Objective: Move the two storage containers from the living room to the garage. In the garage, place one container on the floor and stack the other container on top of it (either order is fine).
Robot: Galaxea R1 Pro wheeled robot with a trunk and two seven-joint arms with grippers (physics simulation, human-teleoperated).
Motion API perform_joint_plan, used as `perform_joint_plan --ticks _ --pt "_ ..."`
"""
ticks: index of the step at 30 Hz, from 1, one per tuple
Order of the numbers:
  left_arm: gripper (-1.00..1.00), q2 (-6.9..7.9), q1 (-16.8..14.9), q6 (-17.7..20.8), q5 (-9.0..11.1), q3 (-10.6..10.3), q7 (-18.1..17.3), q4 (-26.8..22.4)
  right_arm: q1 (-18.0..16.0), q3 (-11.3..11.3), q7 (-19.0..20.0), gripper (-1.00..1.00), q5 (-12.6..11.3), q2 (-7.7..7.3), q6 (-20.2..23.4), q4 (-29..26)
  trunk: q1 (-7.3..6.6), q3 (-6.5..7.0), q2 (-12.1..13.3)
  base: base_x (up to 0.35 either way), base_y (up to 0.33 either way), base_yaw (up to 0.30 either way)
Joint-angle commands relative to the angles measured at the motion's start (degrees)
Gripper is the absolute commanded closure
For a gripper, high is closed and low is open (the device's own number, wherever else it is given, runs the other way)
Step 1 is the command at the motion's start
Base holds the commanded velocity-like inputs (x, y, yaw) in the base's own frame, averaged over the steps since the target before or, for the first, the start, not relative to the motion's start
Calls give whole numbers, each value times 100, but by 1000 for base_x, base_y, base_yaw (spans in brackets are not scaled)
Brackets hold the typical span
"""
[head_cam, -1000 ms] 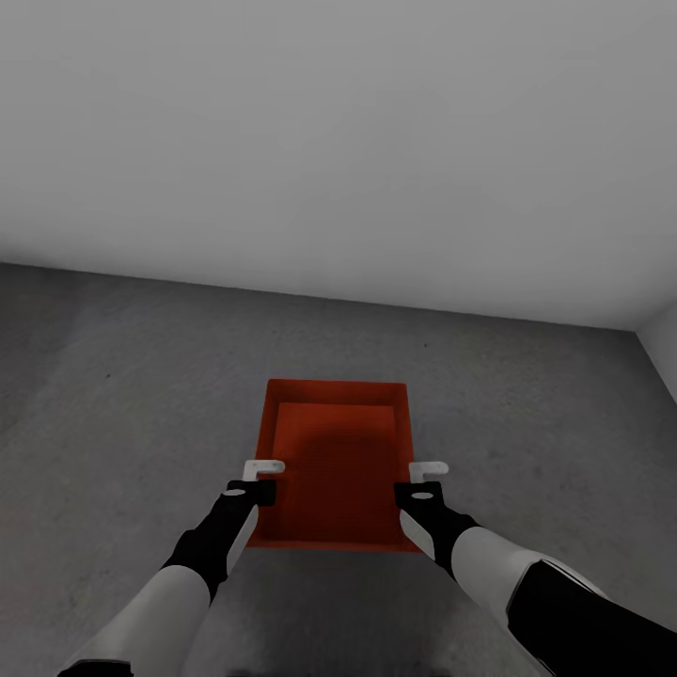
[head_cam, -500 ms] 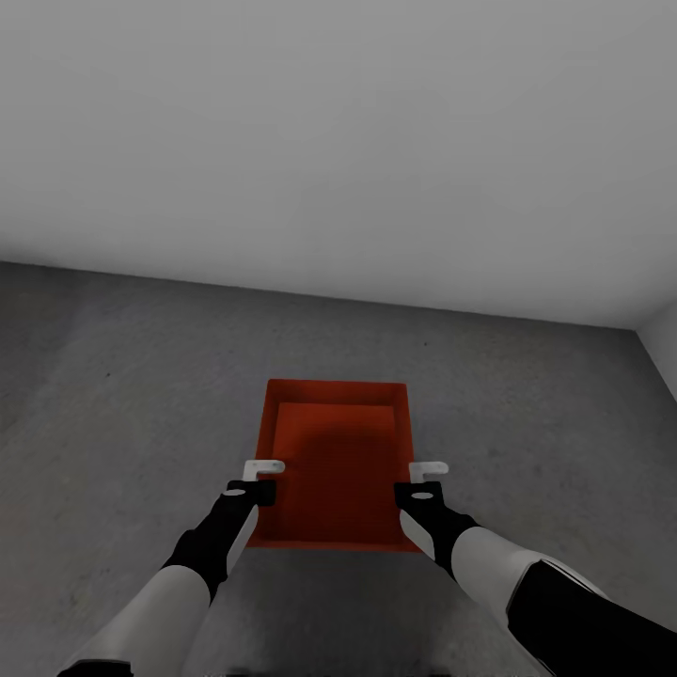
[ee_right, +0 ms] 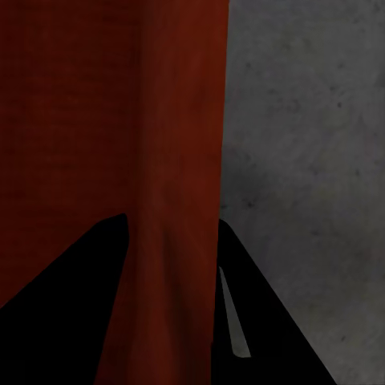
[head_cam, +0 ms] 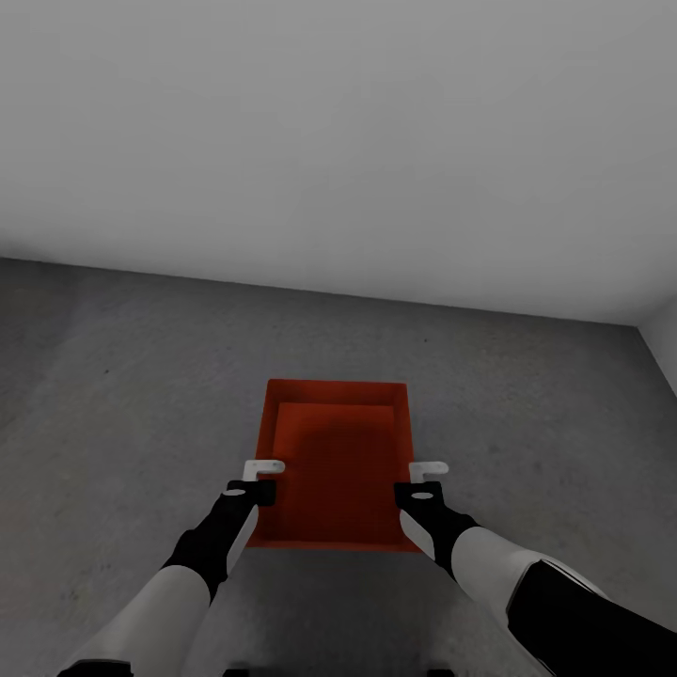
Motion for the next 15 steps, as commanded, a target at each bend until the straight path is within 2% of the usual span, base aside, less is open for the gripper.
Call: perform_joint_plan --ticks 1,15 --pt "100 -116 3 209 -13 0 5 6 -8 26 -35 100 145 4 -2 -8 0 -3 -2 0 0 0" --pt "100 -116 3 209 -12 0 5 6 -8 26 -35 100 145 4 -2 -8 0 -63 -2 0 0 0"
